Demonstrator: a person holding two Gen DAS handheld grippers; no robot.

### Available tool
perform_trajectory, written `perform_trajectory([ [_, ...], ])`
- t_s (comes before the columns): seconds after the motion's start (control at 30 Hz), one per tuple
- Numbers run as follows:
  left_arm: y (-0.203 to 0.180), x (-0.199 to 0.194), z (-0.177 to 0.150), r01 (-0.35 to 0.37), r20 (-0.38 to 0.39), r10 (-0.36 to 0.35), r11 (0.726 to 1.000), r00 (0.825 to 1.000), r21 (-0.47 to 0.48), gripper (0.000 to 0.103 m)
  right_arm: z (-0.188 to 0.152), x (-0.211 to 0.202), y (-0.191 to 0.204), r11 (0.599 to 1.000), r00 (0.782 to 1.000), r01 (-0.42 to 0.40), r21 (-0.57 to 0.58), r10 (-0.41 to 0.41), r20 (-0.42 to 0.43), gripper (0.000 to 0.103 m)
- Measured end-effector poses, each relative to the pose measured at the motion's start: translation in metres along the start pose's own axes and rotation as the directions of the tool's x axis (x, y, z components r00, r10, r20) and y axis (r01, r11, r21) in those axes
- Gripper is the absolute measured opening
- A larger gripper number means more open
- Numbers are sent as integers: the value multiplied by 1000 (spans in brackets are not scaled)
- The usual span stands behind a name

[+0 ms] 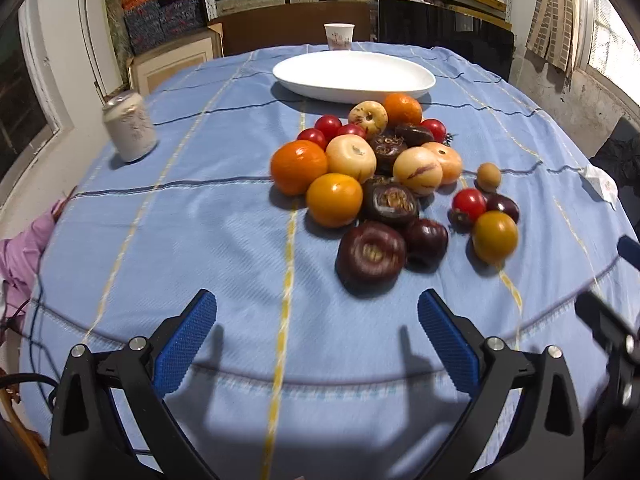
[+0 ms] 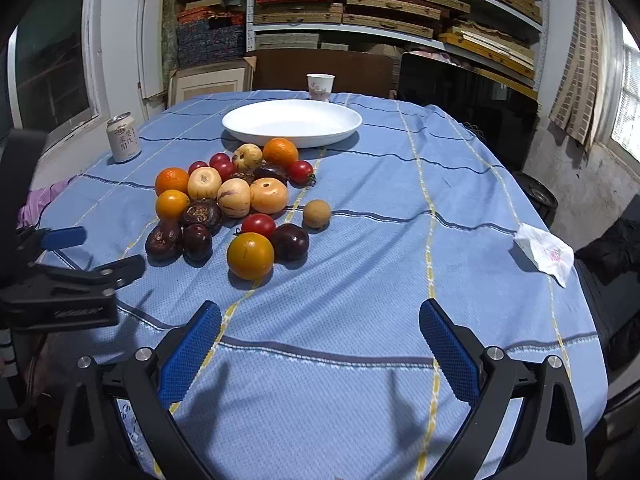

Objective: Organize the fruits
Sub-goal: 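Grasp a dark mangosteen with the left tool while the right tool grasps a yellow tomato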

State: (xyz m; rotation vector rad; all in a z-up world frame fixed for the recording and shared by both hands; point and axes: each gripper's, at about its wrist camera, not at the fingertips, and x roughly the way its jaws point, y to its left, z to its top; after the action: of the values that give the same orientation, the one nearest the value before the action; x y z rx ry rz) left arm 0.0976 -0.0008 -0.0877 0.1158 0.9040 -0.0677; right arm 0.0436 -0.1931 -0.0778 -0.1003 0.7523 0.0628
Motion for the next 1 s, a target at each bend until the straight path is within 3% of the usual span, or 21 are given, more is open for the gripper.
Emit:
perform_trajectory([
  [0.1, -5, 16, 11, 7, -12, -6, 1000, 1000, 2, 97, 2, 6, -1, 1000, 1000, -1, -20, 1, -10, 100],
  [0.17, -7, 23, 15, 14, -16, -13, 1000, 1000, 14, 82, 3, 9, -4, 1000, 1000, 2, -23, -3, -18, 100],
  [0.23, -10, 32, 16, 41, -45, -40, 999, 998, 23, 76, 4, 12, -8, 1000, 1000, 4, -17, -5, -23, 100],
  [0.43, -20, 43, 22, 32, -49, -30, 999, 998, 43, 71, 6, 19, -11, 1000, 999, -9, -17, 8, -35, 100],
  [0.53, -20, 43, 23, 79, -46, -77, 997, 996, 27, 43, 6, 21, -12, 1000, 999, -12, -14, 12, -38, 100],
  [0.77, 2, 21, 16, 111, 8, -111, 993, 994, -26, 41, 11, 25, -2, 994, 993, -101, -28, 99, -60, 98],
  [0.9, 24, 4, 12, 104, 48, -101, 993, 994, -60, 41, 18, 36, 14, 984, 981, -173, -32, 169, -89, 90],
  [1.0, 36, -5, 9, 105, 59, -101, 992, 993, -75, 41, 26, 50, 24, 983, 978, -181, -17, 178, -107, 90],
])
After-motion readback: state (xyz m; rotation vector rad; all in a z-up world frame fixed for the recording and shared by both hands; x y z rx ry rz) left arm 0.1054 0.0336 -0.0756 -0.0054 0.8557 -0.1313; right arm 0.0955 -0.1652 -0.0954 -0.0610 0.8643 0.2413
